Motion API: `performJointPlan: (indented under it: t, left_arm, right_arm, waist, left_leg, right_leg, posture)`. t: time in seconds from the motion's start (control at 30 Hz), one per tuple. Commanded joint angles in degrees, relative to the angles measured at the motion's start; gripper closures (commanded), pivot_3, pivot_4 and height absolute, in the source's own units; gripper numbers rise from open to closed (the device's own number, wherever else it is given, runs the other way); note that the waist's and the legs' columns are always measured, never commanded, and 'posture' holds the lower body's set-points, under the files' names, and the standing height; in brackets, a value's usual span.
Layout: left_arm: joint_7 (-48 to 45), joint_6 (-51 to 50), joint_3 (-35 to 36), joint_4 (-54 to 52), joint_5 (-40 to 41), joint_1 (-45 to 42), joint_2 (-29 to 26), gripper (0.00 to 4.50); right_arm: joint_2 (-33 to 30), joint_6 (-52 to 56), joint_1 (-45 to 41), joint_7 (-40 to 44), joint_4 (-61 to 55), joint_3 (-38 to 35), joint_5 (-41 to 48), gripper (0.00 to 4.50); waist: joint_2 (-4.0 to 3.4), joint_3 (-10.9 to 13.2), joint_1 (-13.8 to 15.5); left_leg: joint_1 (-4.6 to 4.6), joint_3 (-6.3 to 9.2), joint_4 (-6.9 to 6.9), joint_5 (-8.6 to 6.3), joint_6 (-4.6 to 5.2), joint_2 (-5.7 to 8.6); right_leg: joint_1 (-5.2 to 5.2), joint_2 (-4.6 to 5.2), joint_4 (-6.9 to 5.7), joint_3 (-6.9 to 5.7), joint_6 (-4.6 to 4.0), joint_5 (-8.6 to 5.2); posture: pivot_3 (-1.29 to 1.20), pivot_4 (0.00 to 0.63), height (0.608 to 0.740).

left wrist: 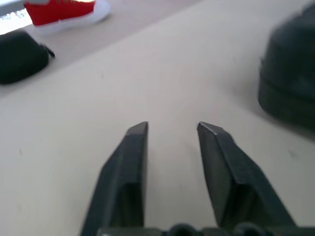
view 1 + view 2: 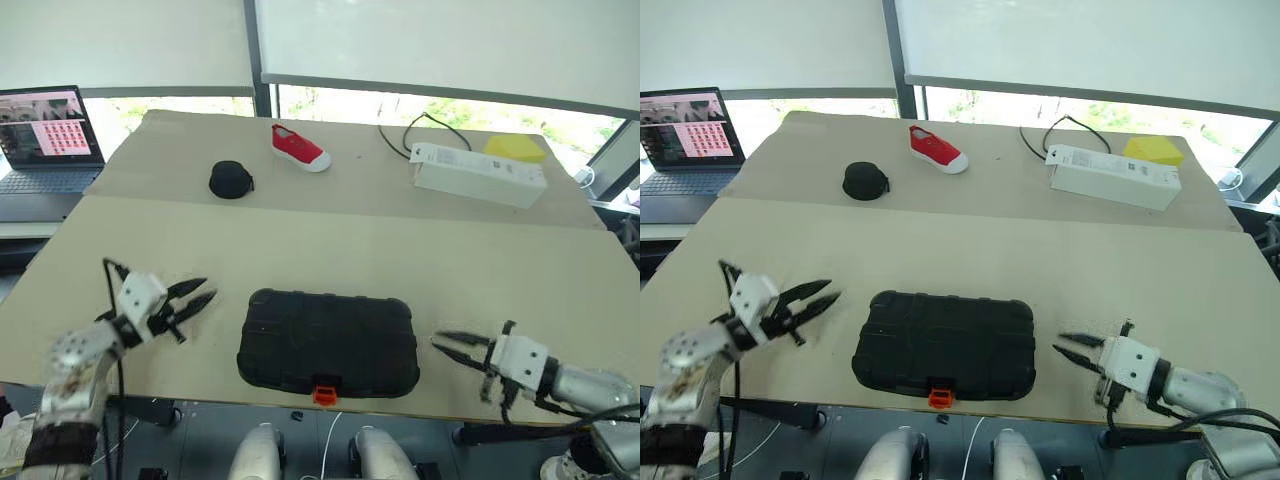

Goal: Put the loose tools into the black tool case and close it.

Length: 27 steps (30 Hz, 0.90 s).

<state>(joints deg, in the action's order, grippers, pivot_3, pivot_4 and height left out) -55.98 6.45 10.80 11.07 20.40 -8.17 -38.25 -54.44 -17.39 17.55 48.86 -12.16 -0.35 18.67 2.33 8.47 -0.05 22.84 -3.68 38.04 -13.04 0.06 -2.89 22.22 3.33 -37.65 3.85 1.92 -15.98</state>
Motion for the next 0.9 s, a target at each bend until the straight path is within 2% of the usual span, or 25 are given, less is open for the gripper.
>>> performJointPlan:
  t: [0.03, 0.2, 0.4, 0.67, 0.9]
  left_arm:
    - [-2.4, -4.8, -3.6, -2.0, 0.0, -5.1, -0.6, 4.49]
    - [-7.7, -7.6, -10.8, 1.7, -4.0, -12.2, -1.2, 4.49]
    - [-8.4, -7.8, -14.1, 6.9, -7.3, -17.8, 0.2, 4.49]
    - [-10.0, -8.9, -14.7, 5.5, -6.9, -15.0, 0.4, 4.49]
    - [-8.0, -10.7, -11.8, 2.9, -5.1, -12.1, 1.1, 4.49]
  right_arm:
    - [-2.5, 11.6, 3.6, 4.3, -10.5, 1.1, 6.9, 4.50]
    - [-1.2, 18.4, 1.8, 5.7, -14.3, 6.4, 3.1, 4.50]
    - [6.3, 24.2, -5.8, 2.4, -15.7, 11.1, 0.5, 4.50]
    - [16.0, 27.0, -16.5, -3.5, -10.8, 11.0, -4.1, 4.50]
    - [20.3, 25.3, -23.6, -5.5, -3.3, 10.7, -7.7, 4.50]
  waist:
    - [0.00, 0.0, -0.1]
    - [0.05, 0.0, -0.7]
    - [0.17, 0.1, -0.8]
    - [0.18, 0.1, -0.8]
    - [0.18, 0.1, -0.7]
  left_leg:
    - [0.01, 0.00, 0.00, 0.00, 0.00, 0.02]
    - [0.02, 0.02, 0.00, 0.00, 0.00, 0.07]
    - [0.16, -0.06, 0.01, 0.00, 0.00, 0.07]
    - [0.33, -0.05, 0.10, 0.01, 0.00, 0.06]
    - [0.39, -0.06, 0.12, 0.01, 0.00, 0.06]
  right_leg:
    - [0.01, 0.00, 0.01, 0.01, 0.00, 0.00]
    - [0.04, -0.11, 0.02, 0.02, 0.00, 0.00]
    - [0.15, -0.21, 0.02, 0.00, -0.01, 0.00]
    - [0.31, -0.20, -0.03, 0.00, -0.02, 0.01]
    - [0.38, -0.18, -0.06, -0.01, -0.02, 0.02]
  posture:
    - [0.00, 0.150, 0.740]
    - [0.00, 0.150, 0.740]
    - [0.00, 0.150, 0.740]
    - [0.00, 0.150, 0.740]
    - [0.00, 0.150, 0.740]
